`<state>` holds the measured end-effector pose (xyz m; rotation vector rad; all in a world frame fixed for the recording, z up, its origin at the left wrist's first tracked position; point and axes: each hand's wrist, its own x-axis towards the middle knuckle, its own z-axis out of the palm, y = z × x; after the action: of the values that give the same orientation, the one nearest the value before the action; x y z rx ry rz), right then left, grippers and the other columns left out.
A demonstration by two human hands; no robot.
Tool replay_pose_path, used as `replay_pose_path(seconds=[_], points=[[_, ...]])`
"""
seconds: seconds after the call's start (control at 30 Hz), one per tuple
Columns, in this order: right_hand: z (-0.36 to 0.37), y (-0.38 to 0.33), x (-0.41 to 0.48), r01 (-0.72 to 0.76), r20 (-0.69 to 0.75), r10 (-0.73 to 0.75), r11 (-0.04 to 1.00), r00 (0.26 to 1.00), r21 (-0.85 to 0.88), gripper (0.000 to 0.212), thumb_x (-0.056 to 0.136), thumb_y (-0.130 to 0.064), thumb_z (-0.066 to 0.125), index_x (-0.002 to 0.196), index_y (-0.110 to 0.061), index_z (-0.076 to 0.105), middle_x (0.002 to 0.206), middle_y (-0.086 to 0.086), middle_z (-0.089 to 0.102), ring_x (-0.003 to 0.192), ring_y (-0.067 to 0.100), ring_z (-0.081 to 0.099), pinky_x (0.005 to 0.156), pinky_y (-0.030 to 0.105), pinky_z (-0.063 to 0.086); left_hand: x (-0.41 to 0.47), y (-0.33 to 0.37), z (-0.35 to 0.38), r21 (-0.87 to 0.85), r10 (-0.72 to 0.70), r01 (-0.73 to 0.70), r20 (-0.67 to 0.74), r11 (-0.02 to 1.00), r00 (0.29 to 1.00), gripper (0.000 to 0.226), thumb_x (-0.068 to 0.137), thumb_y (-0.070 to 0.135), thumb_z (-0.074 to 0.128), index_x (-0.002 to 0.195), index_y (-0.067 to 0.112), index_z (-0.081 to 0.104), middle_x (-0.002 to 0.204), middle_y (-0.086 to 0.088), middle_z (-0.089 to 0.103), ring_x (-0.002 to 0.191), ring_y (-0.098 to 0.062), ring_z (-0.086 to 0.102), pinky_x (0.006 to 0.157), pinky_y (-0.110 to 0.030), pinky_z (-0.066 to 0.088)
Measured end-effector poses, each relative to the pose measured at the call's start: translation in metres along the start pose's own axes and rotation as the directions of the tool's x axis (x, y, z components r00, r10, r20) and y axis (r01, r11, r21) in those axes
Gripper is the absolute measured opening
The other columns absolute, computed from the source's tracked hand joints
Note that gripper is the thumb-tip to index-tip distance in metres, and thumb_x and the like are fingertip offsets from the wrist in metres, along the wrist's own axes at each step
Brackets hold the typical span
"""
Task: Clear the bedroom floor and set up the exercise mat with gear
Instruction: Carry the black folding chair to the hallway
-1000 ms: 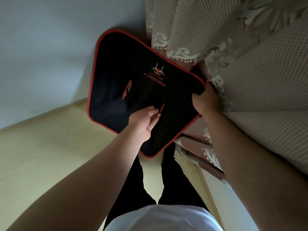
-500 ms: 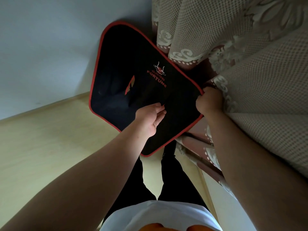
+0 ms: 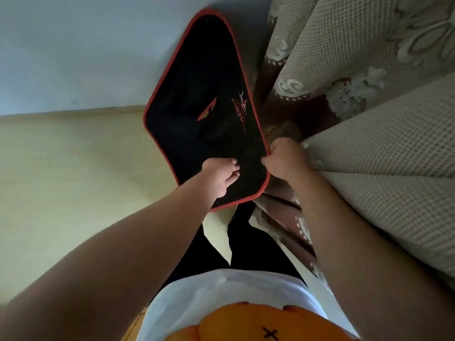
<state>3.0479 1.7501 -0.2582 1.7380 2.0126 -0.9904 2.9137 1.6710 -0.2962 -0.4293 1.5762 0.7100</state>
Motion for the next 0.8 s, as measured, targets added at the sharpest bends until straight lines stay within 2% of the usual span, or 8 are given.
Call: replay_pose_path(seconds=[0.07,0.13,0.27,0.37,0.47,0.57,0.67,0.8], points=[[0.004,-0.009,-0.005,0.075,0.059,-0.072,0.996,0.996,-0.047,0.029,0.089,-0.022,0.068,0.066,-0.014,0.052,0.069,0.004,0.057,0.066,0.023,0.056,0.057,0.028,0.037,-0.008,-0.012,-0.010,0.069,0.019,-0.019,-0.006,0.997,1.000,0.033,0.104,-0.006,0.043,0.133,-0.006,0.060,0.141,-0.019,0.060,0.128,-0.025,0.060,0.109,-0.033,0.048],[0.010,-0.019,-0.011,0.133,0.097,-0.127,0.989,0.987,-0.058,0.035,0.090,-0.026,0.067,0.063,-0.014,0.049,0.066,0.004,0.055,0.069,0.027,0.055,0.063,0.029,0.038,-0.013,-0.025,-0.022,0.259,0.151,-0.154,0.033,0.954,0.988,0.036,0.098,-0.010,0.051,0.132,-0.001,0.063,0.126,-0.017,0.068,0.105,-0.021,0.066,0.102,-0.033,0.053],[0.028,-0.036,-0.028,0.201,0.160,-0.194,0.979,0.968,-0.026,0.043,0.096,-0.033,0.065,0.062,-0.014,0.045,0.067,0.007,0.053,0.069,0.028,0.054,0.062,0.030,0.039,-0.032,-0.046,-0.049,0.660,0.270,-0.326,0.189,0.677,0.944,0.017,0.080,0.006,0.079,0.090,0.020,0.078,0.089,-0.006,0.077,0.077,-0.018,0.071,0.080,-0.029,0.058],[0.042,-0.046,-0.040,0.209,0.161,-0.205,0.978,0.966,-0.013,0.045,0.098,-0.034,0.063,0.062,-0.015,0.043,0.063,0.004,0.048,0.059,0.021,0.048,0.053,0.030,0.030,-0.038,-0.058,-0.071,0.652,0.296,-0.370,0.226,0.661,0.928,0.029,0.069,0.014,0.089,0.095,0.020,0.079,0.093,-0.004,0.079,0.087,-0.021,0.076,0.087,-0.033,0.059],[0.058,-0.061,-0.052,0.213,0.154,-0.206,0.977,0.966,-0.028,0.045,0.099,-0.035,0.062,0.064,-0.014,0.042,0.063,0.004,0.048,0.063,0.023,0.049,0.059,0.029,0.033,-0.039,-0.075,-0.093,0.610,0.381,-0.443,0.238,0.657,0.893,0.033,0.072,0.026,0.090,0.102,0.021,0.078,0.099,-0.002,0.079,0.094,-0.020,0.075,0.092,-0.032,0.058],[0.079,-0.077,-0.066,0.211,0.148,-0.205,0.977,0.967,-0.025,0.045,0.099,-0.035,0.062,0.064,-0.014,0.043,0.061,0.002,0.047,0.054,0.016,0.046,0.050,0.028,0.028,-0.037,-0.088,-0.116,0.676,0.526,-0.517,0.220,0.525,0.822,0.024,0.082,0.028,0.083,0.104,0.025,0.073,0.093,0.009,0.074,0.085,-0.009,0.071,0.067,-0.014,0.052],[0.098,-0.090,-0.078,0.206,0.107,-0.210,0.977,0.972,0.050,0.038,0.096,-0.034,0.065,0.069,-0.015,0.048,0.063,-0.001,0.050,0.054,0.012,0.048,0.051,0.027,0.031,-0.037,-0.096,-0.140,0.769,0.603,-0.538,0.257,0.345,0.755,0.021,0.091,0.015,0.070,0.107,0.029,0.068,0.085,0.019,0.065,0.074,0.001,0.062,0.057,-0.009,0.042],[0.113,-0.110,-0.090,0.173,0.026,-0.180,0.969,0.983,0.179,0.027,0.091,-0.038,0.072,0.103,-0.023,0.053,0.080,-0.012,0.051,0.067,0.005,0.053,0.052,0.024,0.036,-0.040,-0.097,-0.179,0.838,0.598,-0.507,0.304,0.203,0.742,0.035,0.093,0.006,0.059,0.119,0.027,0.071,0.096,0.005,0.069,0.078,-0.016,0.066,0.072,-0.036,0.060]])
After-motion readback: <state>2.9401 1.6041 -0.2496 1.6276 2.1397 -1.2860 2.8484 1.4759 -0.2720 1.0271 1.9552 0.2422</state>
